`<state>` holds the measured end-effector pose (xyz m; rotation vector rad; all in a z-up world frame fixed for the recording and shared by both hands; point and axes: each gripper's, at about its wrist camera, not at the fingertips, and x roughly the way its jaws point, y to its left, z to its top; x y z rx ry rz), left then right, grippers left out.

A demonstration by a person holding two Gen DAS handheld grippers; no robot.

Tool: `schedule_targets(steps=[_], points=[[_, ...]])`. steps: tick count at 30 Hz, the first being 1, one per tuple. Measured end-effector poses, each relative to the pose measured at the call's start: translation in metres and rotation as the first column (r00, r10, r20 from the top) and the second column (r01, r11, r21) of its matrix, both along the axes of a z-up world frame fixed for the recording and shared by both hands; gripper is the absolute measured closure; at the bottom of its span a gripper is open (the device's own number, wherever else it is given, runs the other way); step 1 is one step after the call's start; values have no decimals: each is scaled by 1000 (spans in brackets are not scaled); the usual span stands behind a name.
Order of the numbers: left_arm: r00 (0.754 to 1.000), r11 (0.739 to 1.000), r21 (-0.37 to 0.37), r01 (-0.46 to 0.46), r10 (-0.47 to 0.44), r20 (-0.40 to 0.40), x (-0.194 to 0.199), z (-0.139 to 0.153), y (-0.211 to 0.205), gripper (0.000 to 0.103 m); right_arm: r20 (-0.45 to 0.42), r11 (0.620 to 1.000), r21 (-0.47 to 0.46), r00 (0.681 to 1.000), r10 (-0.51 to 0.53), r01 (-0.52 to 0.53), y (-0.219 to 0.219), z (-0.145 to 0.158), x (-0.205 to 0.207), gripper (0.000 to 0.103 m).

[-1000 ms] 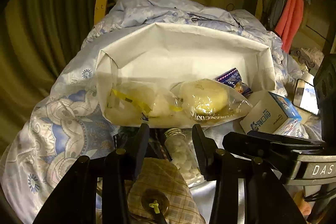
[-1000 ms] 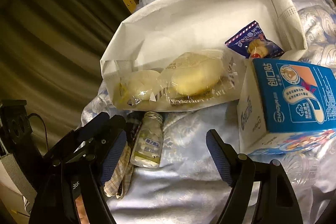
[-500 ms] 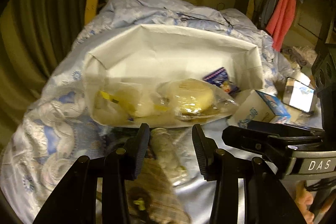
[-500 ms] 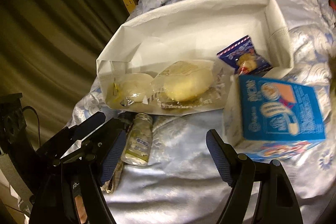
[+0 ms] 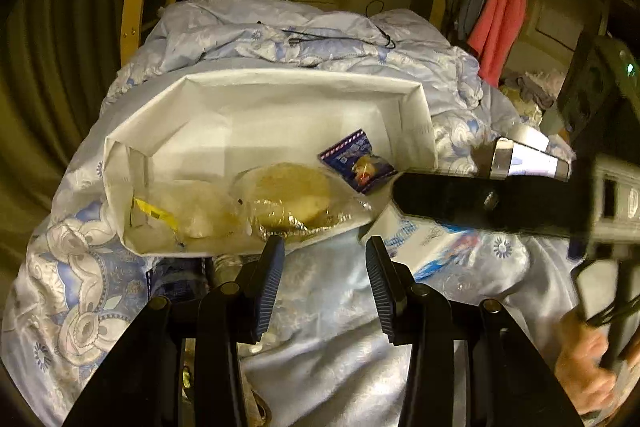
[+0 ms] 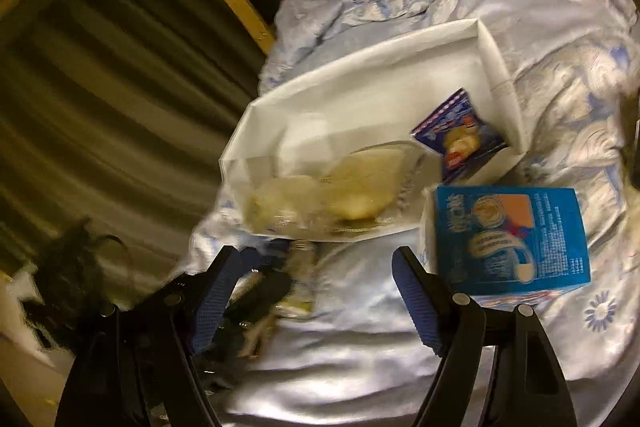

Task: Organize objects
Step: 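Move the right gripper to the blue-and-white box and grasp it, then lift the blue box with the right gripper and carry it over the basket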

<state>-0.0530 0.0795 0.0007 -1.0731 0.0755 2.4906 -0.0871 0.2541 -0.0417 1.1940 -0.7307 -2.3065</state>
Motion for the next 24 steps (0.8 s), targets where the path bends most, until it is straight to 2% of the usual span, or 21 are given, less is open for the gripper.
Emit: schedule_targets(steps=[7,13,16,18,22,24], points=[[999,999,20,37,-37,37,-2,-3,8,60,-38,975,165,989,-143,147,37,19,7,26],[994,995,44,90,-92,61,-8,-6,26,60,63,935,237,956,-285,263,81,-13,-2,26],[989,993,67,96,-103,106,-16,-14,32,60,145,964,153,960,-239,217,81,-38,-13,26],[987,993,79,87,-96,127,-20,-19,32,60,165,977,120,967,-195,177,69,-47,-17,23],[989,995,96,34,-47,139,-27,-26,21,59,82,964,224,983,-166,144,34,-38,-15,23],[987,993,119,2,-21,159,-32,-29,13,60,62,971,217,991,-119,103,19,-34,-11,24]])
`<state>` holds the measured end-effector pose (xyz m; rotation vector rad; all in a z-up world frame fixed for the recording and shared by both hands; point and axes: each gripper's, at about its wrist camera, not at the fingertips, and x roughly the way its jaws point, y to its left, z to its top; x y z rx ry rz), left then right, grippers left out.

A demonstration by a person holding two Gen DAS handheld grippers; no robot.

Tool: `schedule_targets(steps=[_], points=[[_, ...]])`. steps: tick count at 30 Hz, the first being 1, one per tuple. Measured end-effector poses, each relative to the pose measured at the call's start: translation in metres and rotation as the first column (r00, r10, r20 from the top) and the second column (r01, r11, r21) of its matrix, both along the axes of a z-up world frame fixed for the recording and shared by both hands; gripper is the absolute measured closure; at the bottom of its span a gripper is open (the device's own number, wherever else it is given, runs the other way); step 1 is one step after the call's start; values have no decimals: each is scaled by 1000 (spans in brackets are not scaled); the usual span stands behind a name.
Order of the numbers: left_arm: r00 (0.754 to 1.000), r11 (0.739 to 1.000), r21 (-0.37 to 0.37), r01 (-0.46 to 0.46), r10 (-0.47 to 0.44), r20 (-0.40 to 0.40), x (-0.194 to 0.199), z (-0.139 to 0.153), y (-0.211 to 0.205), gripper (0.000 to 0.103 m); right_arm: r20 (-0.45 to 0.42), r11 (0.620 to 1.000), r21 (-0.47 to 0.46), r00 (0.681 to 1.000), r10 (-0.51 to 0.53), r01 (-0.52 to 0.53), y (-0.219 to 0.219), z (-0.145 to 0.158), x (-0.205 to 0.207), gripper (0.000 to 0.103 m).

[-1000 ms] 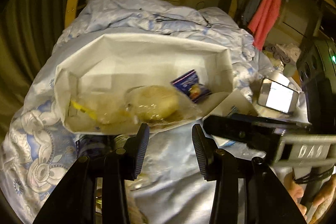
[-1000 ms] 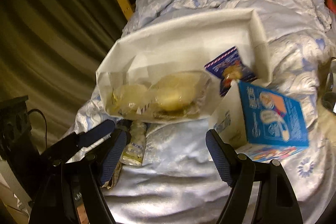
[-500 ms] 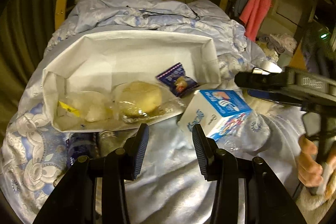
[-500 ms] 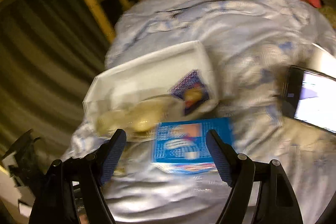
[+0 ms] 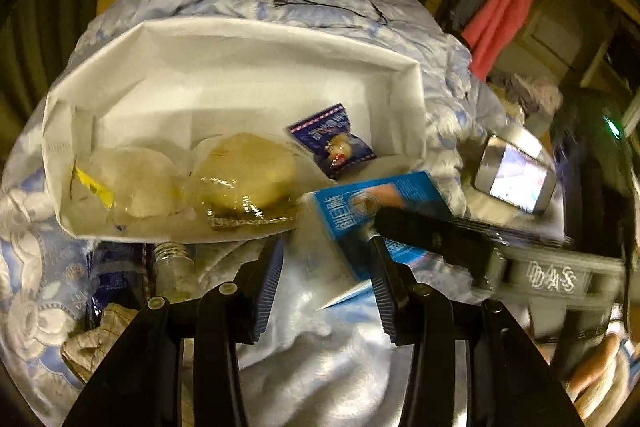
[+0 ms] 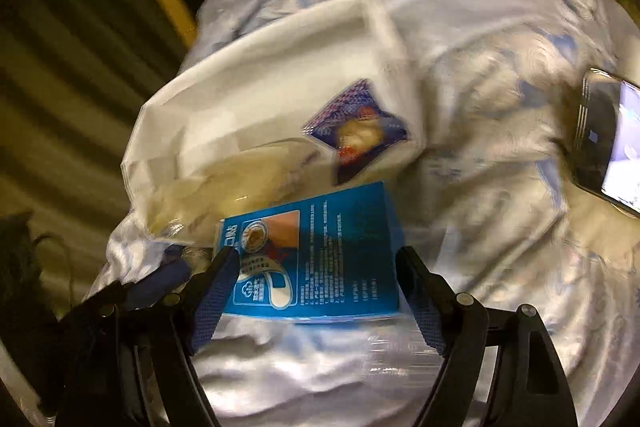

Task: Organize objects
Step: 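Lift the blue box with the right gripper and carry it over the basket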

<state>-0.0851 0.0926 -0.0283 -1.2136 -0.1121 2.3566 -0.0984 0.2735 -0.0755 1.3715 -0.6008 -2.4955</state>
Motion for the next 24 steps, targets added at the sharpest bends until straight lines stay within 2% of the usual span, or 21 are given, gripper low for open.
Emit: schedule_targets(steps=[1,2,4,6,8,11,14,18,21,24], points=[[1000,1000,3,-25,25,6,-2,-1,-5,60,-6,1000,-19,1000,19,-19,-5,1,1,28],[999,999,18,-38,37,12,-4,-3,-10,60,-7,998,-47,999,38,-39,-10,1,2,29],[998,996,83,-39,35,47,-7,-8,-19,59,-5,992,-106,997,71,-71,-17,-1,3,32],[996,990,133,-43,32,80,-9,-12,-27,55,-1,989,-128,997,79,-78,-20,-2,5,32],[994,986,168,-22,3,112,-8,-17,-31,44,1,983,-164,996,89,-87,-19,-3,6,32],[989,980,195,24,-51,138,1,-21,-31,43,6,975,-204,996,94,-91,-16,-2,6,32],[991,984,174,35,-57,121,6,-19,-27,43,14,979,-175,994,109,-105,-18,1,7,32],[994,991,120,67,-77,81,15,-14,-18,43,61,992,-61,991,117,-114,-31,1,7,31],[998,998,16,68,-68,-6,28,-3,-8,43,80,993,5,989,121,-122,-41,4,10,31],[992,997,-53,50,-56,-112,41,13,-5,43,89,990,-24,987,137,-136,-45,10,12,31]])
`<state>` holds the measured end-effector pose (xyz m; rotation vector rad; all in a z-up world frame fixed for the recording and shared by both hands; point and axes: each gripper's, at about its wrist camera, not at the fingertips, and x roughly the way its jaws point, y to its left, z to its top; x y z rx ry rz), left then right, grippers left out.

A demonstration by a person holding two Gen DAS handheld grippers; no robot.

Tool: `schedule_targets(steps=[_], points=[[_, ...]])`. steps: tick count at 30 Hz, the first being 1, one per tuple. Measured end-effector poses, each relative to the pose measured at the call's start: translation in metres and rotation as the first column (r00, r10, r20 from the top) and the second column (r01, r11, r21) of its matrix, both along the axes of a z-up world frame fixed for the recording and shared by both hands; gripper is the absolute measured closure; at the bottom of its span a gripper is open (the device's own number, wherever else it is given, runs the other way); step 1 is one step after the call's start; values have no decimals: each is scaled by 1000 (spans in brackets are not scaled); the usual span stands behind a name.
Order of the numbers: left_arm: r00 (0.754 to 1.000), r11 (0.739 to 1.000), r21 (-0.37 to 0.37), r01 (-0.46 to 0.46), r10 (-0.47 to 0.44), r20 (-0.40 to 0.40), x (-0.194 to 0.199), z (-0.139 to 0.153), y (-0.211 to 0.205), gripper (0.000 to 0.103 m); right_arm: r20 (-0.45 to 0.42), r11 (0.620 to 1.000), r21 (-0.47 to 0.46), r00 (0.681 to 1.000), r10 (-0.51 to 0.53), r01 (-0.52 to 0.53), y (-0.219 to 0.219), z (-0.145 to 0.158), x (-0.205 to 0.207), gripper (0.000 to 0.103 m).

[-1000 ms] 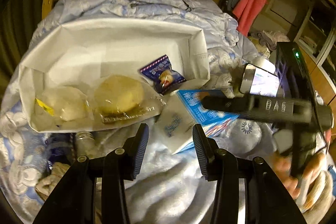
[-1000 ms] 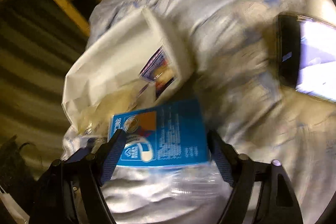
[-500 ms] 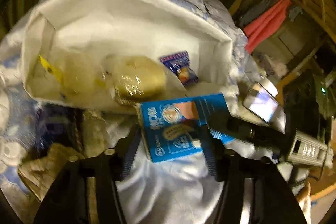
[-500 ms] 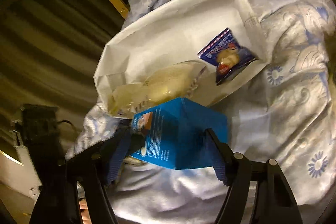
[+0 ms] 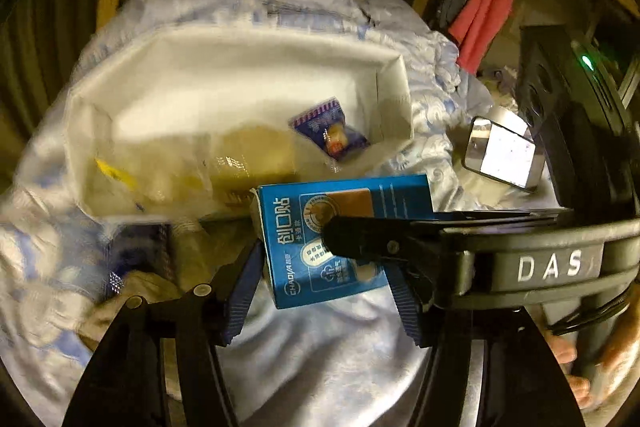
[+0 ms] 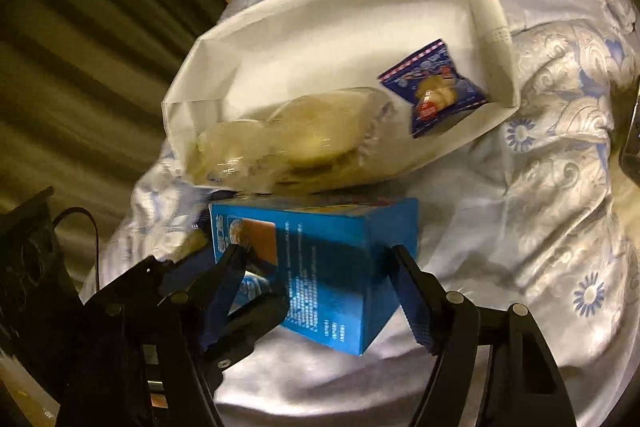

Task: Organize objects
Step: 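Lift the blue box with the right gripper and carry it over the basket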

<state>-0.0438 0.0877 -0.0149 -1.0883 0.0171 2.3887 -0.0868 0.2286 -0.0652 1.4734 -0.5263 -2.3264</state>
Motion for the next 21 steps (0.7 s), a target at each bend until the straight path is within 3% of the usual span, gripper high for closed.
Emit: schedule_targets(steps=[6,13,19,21], points=[[987,1000,-28,-6,2,-158,5,27,4,43,-88,999,-44,996,-9,5,1,29,8,31],[976,999,-2,-43,42,-212,-34,51,16,40,-265,995,37,961,-78,91,-4,65,-8,30],[964,996,-15,-82,76,-256,-71,52,31,40,-291,992,-12,949,-124,126,9,70,-49,30],[963,997,-33,-74,63,-262,-82,44,36,45,-329,990,6,935,-130,140,11,65,-56,31]])
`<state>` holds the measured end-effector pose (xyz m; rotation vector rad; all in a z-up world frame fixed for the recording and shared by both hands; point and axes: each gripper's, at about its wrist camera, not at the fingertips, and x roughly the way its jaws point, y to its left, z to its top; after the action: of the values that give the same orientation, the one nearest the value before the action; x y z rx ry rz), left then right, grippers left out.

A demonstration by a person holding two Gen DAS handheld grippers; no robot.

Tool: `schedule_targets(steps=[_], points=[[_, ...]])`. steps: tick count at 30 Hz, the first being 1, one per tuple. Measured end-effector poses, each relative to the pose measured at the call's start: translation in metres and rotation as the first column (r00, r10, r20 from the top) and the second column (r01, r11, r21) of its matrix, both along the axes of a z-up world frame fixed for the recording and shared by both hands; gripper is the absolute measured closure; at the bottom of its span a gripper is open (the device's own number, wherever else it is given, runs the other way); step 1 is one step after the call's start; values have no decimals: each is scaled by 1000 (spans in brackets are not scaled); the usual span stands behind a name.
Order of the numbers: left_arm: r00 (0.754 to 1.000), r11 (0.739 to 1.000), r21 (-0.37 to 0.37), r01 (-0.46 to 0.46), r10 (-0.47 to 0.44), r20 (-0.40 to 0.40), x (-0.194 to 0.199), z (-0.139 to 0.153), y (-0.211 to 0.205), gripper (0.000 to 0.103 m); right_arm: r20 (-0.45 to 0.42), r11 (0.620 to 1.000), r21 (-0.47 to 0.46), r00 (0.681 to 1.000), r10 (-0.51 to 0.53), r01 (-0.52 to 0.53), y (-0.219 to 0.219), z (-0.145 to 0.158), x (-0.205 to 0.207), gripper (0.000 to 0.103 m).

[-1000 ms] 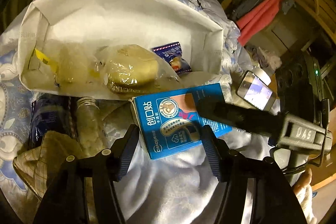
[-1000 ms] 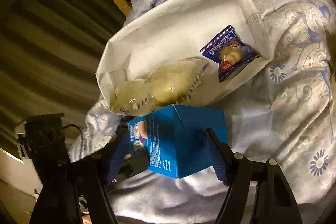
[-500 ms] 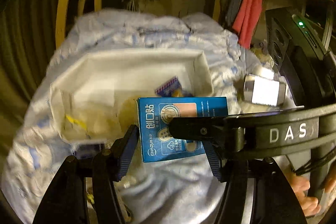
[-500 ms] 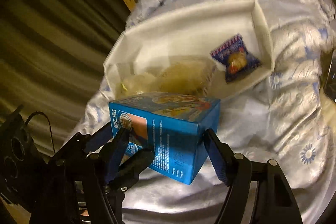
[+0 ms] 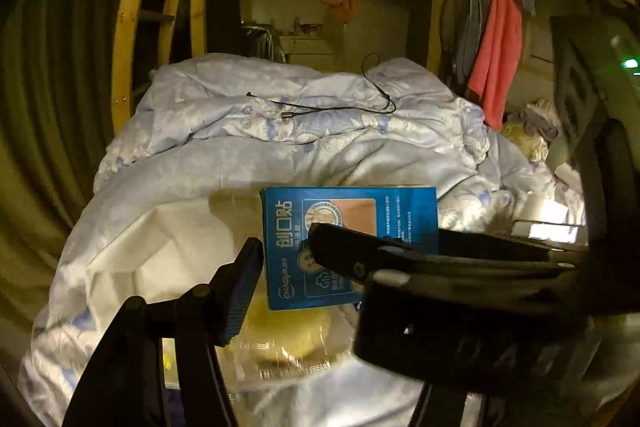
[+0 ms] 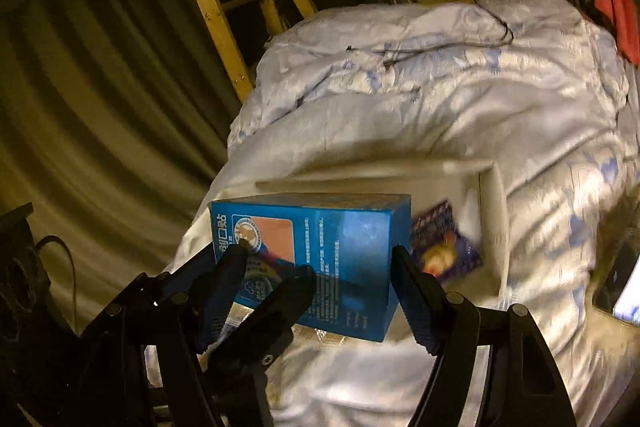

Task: Organize objects
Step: 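Lift the blue box with the right gripper and carry it over the basket, then release the blue box from the right gripper into the basket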

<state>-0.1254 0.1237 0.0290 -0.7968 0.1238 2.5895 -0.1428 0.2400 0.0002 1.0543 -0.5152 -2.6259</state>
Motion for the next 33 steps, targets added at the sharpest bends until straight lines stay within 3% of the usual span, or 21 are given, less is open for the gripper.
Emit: schedule_targets(steps=[3,4,5,7,10,23,27,33], points=[[996,1000,-27,-2,5,91,-22,-25,6,69,-63,996,72,997,-45,49,2,-16,-6,31],[990,999,-42,-35,40,137,-30,-39,5,93,-59,993,100,997,-59,65,4,-25,-11,34],[985,997,-49,-53,60,160,-33,-47,3,103,-40,987,132,995,-87,91,6,-36,-14,38],[970,998,-12,-55,56,235,-39,-65,-5,103,18,985,145,995,-99,95,12,-57,-20,74],[962,998,-13,-67,69,263,-36,-78,-11,103,65,994,69,994,-90,85,21,-79,-17,80],[958,996,17,-92,84,275,-2,-64,-28,101,94,997,-25,993,-65,68,28,-73,6,80],[958,995,-15,-101,102,267,19,-68,-40,101,129,995,-90,991,-20,31,25,-76,24,59],[972,989,-105,-102,121,200,51,-78,-48,101,136,994,-107,990,41,-26,3,-76,46,55]])
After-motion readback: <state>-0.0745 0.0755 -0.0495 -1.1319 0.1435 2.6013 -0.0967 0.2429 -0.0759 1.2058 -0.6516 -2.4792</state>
